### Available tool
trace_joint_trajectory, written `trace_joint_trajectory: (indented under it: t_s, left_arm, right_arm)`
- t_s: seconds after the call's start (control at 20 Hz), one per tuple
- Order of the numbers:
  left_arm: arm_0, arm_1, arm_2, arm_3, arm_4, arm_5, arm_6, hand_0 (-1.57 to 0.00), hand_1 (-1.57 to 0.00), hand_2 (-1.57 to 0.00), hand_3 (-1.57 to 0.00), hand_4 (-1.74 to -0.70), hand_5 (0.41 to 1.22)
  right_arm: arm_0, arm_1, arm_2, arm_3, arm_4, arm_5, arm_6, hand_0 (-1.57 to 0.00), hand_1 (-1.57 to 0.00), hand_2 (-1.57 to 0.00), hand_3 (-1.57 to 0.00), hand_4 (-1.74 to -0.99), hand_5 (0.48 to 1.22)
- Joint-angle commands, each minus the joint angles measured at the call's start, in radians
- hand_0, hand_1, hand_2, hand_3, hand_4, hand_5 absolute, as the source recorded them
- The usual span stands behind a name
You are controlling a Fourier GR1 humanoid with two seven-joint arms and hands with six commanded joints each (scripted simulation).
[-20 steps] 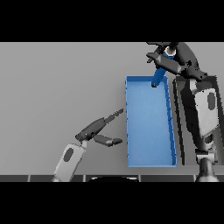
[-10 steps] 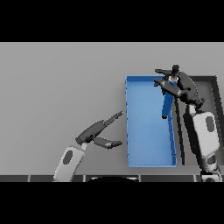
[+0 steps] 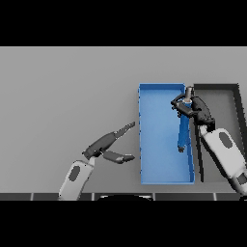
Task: Pick up the blue pipe and place it into the blue bin.
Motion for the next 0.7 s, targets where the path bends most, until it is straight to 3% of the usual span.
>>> trace_joint_trajectory:
  t_s: [0.0,0.1,0.25,0.4,0.65]
  left_arm:
    - [-0.001,-0.001,-0.001,0.001,-0.004,0.002,0.006,0.00,0.00,0.00,0.00,-0.88,0.422]
    - [0.008,0.000,-0.007,-0.009,-0.004,0.001,0.003,0.00,0.00,0.00,0.00,-0.88,0.427]
    - [0.019,-0.006,-0.012,-0.027,0.002,0.001,0.011,0.00,0.00,0.00,0.00,-0.88,0.429]
    - [0.014,-0.003,-0.005,-0.021,0.007,-0.002,0.023,0.00,0.00,0.00,0.00,-0.89,0.428]
    - [0.015,-0.006,-0.013,-0.002,-0.014,0.008,0.001,0.00,0.00,0.00,0.00,-0.89,0.428]
  right_arm:
    - [-0.036,-0.039,0.077,0.027,-0.049,-0.023,0.000,-0.94,-0.85,-0.86,-0.50,-1.503,1.221]
    - [-0.086,-0.103,0.190,0.045,-0.116,0.005,0.000,-0.60,-0.55,-0.55,-0.32,-1.337,1.221]
    - [-0.166,-0.170,0.349,0.062,-0.153,0.077,0.000,-0.31,-0.28,-0.28,-0.16,-1.175,1.084]
    - [-0.211,-0.198,0.431,0.056,-0.156,0.104,0.001,-0.16,-0.14,-0.14,-0.08,-1.083,0.934]
    - [-0.229,-0.206,0.473,0.067,-0.125,0.112,0.000,-0.05,-0.05,-0.05,-0.03,-1.051,0.787]
